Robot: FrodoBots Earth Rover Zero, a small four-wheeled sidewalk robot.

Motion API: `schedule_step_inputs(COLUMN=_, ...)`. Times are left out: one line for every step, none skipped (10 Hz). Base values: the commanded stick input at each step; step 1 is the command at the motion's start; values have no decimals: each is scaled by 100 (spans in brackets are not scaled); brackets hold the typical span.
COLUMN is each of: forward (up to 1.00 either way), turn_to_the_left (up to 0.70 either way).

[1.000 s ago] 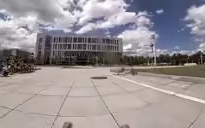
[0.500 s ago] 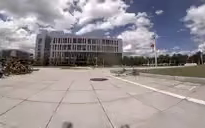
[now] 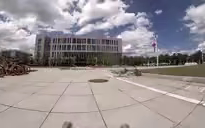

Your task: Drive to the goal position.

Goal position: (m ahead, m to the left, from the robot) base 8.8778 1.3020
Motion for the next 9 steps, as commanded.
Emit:
schedule_step_inputs(forward=70, turn_to_the_left=0)
schedule_step_inputs(forward=69, turn_to_the_left=0)
schedule_step_inputs(forward=5, turn_to_the_left=0)
schedule_step_inputs(forward=5, turn_to_the_left=0)
schedule_step_inputs(forward=6, turn_to_the_left=0)
schedule_step_inputs(forward=6, turn_to_the_left=0)
schedule_step_inputs(forward=6, turn_to_the_left=0)
schedule_step_inputs(forward=6, turn_to_the_left=0)
schedule_step_inputs(forward=5, turn_to_the_left=0)
